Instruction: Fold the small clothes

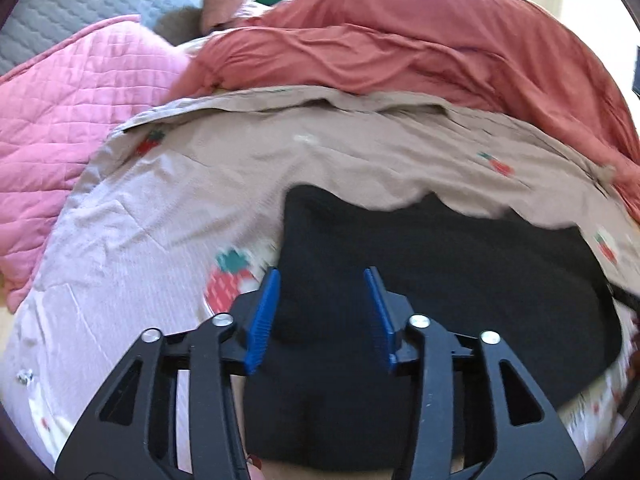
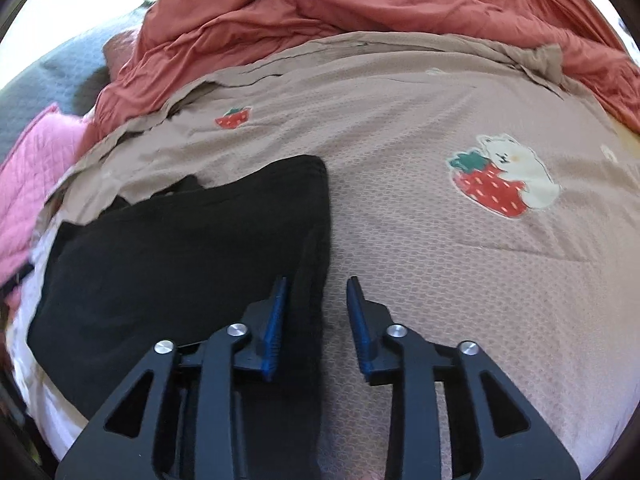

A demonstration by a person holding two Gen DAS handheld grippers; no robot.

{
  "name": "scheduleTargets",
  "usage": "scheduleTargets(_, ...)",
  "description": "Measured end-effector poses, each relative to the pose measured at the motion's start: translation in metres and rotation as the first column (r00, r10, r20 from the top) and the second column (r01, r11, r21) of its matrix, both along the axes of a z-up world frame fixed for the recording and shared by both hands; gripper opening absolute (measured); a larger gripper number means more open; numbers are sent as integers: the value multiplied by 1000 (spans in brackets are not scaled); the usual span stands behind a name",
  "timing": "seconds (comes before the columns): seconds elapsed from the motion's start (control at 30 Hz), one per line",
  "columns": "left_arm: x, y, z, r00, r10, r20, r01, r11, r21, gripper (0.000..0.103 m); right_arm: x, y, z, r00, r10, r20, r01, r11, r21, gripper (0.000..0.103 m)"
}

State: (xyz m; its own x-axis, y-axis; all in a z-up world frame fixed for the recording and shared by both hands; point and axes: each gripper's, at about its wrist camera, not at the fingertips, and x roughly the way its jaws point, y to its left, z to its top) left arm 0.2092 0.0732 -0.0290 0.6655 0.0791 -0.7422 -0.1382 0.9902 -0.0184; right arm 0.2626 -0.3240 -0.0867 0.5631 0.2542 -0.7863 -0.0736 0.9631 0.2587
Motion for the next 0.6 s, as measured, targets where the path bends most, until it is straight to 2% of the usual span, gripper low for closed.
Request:
scheduleTargets(0.13, -20, -19, 0, 999, -41, -17, 42, 999, 20, 53, -12, 7, 19, 996, 22, 91, -19, 999, -37, 30)
scheduleTargets(0.3, -30, -35, -10, 996, -74, -49, 75, 997, 3, 62, -38, 34, 43, 968, 155, 197, -152, 988, -31, 33)
scheduleTargets(0.33, -29, -37, -14, 994, -85, -66, 85, 996, -7, 63, -43, 39, 44, 962, 185, 203, -184, 983, -24, 37)
scheduleTargets(0.43, -28, -40, -24, 991, -88, -98, 88, 996, -3, 66, -56, 55, 43, 946, 263, 188, -265, 964, -18, 42)
scheduleTargets(0.5, -27, -37, -35, 988, -71, -139, 70, 997, -10, 66, -58, 63, 35, 945, 293, 146, -293, 956, -21, 43)
scheduleTargets(0.6, -31, -31, -42, 988, -58, -144, 52, 998, -46, 66, -57, 69, 17, 952, 300, 59, -297, 953, -58, 43)
